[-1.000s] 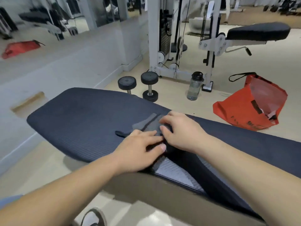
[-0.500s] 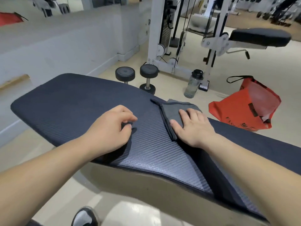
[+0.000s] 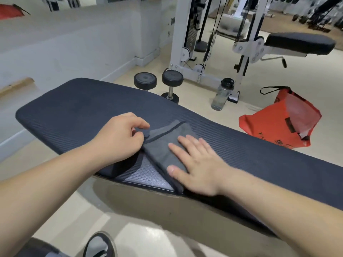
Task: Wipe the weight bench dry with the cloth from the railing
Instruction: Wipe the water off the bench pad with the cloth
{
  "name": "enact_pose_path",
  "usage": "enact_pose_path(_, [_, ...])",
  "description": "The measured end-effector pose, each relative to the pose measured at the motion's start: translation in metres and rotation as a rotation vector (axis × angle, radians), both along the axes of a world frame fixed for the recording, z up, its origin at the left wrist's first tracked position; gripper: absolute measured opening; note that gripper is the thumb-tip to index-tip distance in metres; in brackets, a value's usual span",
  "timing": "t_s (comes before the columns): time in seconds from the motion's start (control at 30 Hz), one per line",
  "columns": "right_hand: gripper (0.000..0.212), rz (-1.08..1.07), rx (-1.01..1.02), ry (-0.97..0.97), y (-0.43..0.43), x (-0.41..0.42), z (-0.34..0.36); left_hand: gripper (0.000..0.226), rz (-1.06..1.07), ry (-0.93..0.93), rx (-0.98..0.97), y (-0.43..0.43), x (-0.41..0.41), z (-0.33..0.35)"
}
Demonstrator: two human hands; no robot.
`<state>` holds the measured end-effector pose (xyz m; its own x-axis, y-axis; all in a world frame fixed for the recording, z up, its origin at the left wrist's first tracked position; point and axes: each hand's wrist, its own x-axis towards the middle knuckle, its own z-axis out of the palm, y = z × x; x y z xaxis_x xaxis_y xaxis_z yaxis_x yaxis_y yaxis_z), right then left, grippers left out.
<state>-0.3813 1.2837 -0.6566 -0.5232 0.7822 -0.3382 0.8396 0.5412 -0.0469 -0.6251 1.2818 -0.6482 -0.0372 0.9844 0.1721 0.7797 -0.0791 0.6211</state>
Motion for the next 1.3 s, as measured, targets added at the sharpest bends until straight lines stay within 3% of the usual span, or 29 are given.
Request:
enact_pose_path(0.17, [0.08, -0.367, 0.06, -0.008, 0.068, 0.035, -0.008, 0.03, -0.026, 0.014, -0.052, -0.002, 0.003, 0.004])
enact_pose_path(0.27, [0.083, -0.447, 0.057, -0.055, 0.068, 0.033, -0.01, 0.031, -0.011, 0.013, -0.075, -0.003, -0.001, 0.005])
enact_pose_path(0.37, [0.086, -0.361, -0.014, -0.056, 0.037, 0.003, -0.006, 0.031, 0.004, 0.036, -0.094, -0.007, -0.009, 0.002])
enact_pose_path(0.5, [0.086, -0.023, -0.071, -0.047, -0.02, -0.048, -0.001, 0.032, 0.064, 0.054, -0.102, -0.01, -0.019, -0.001])
enact_pose_path(0.63, [0.083, 0.119, -0.075, -0.023, -0.005, -0.059, -0.002, 0.032, 0.084, 0.045, -0.046, -0.008, -0.017, 0.001])
enact_pose_path(0.73, [0.077, -0.003, -0.048, 0.03, 0.045, -0.046, -0.003, 0.03, 0.089, 0.017, -0.038, -0.01, -0.022, 0.001])
enact_pose_path(0.87, [0.08, -0.357, 0.088, 0.089, 0.097, -0.037, -0.016, 0.029, 0.116, 0.025, -0.055, -0.018, -0.042, 0.002])
enact_pose_path(0.97, [0.082, -0.45, 0.124, 0.042, 0.102, -0.054, -0.022, 0.028, 0.187, 0.026, -0.047, -0.027, -0.063, 0.003])
enact_pose_path(1.07, [0.084, -0.357, 0.087, 0.03, 0.078, -0.091, -0.018, 0.028, 0.239, 0.036, -0.054, -0.038, -0.084, 0.001])
enact_pose_path(1.3, [0.08, 0.233, -0.007, 0.054, -0.02, -0.161, -0.012, 0.029, 0.333, 0.004, -0.056, -0.056, -0.109, 0.007])
